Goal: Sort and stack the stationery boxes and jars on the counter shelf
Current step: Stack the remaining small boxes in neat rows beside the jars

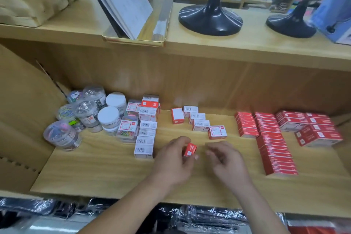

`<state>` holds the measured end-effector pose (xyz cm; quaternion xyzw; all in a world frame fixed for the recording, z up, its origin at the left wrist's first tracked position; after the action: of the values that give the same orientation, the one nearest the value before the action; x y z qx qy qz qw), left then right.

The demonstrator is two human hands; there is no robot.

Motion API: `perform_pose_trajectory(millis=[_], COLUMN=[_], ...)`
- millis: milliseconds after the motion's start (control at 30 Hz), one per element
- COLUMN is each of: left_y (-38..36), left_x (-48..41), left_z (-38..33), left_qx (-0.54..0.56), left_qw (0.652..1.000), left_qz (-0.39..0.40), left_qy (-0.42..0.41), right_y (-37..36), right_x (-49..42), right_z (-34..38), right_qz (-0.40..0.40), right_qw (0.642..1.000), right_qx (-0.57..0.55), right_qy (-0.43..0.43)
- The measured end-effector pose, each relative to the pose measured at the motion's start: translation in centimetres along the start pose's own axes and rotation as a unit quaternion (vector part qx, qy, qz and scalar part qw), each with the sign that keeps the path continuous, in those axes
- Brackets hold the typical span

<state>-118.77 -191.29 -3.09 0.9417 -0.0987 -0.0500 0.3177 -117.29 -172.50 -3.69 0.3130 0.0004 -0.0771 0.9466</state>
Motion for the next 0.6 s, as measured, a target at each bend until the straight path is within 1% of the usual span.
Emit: perform_pose_trajectory(millis=[33, 67, 100, 200, 267, 367, 467, 533, 600], left_y=[-0.4, -0.8, -1.0, -1.2, -1.0, -0.3, 0.5, 1.3, 2.3], left_x=[0.3, 1.0, 1.7, 4.3, 5.7, 7.3, 8.8, 9.8, 10.7], left_z=[0.0, 0.1, 0.1, 0.5, 1.5, 2.6, 3.3, 4.2, 4.8], left_qx=[0.064, 0.130, 0.189, 0.299, 0.320, 0.316, 0.259, 0.186, 0.039], left_qw=[0.998, 0.991, 0.980, 0.944, 0.931, 0.932, 0.952, 0.970, 0.992], left_qz=[0.002, -0.009, -0.024, -0.051, -0.066, -0.091, -0.103, -0.116, -0.098], left_qy=[0.017, 0.035, 0.055, 0.131, 0.160, 0.154, 0.127, 0.101, 0.073], right_y=[1.0, 1.6, 2.1, 1.8, 1.5, 1.3, 1.4, 1.1, 0.5], right_x=[-0.8, -1.6, -2.5, -4.4, -5.3, -5.9, -5.0, -2.8, -0.6], right_z=[-0.4, -0.8, -1.1, -2.0, -2.5, -2.9, -2.5, -1.9, -1.3], right_qz=[-0.051, -0.085, -0.098, -0.043, -0.027, -0.025, -0.036, -0.030, -0.011], right_qw=[0.998, 0.994, 0.989, 0.978, 0.975, 0.981, 0.990, 0.993, 0.993], right_qx=[0.027, 0.066, 0.106, 0.179, 0.184, 0.139, 0.065, 0.018, -0.019], right_qy=[-0.015, -0.028, -0.042, -0.099, -0.120, -0.136, -0.124, -0.111, -0.114])
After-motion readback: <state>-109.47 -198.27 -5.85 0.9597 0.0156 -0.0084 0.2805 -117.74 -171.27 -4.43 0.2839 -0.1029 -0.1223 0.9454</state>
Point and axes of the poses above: each hand's wrist, its own x-axis away from the middle knuckle, its own y-axis out of the back of the hand, z = x × y, the point moved 5 cm from there along -x, towards the middle knuckle, and after that the axes turned 5 degrees about -y, right-handed, at the moved point
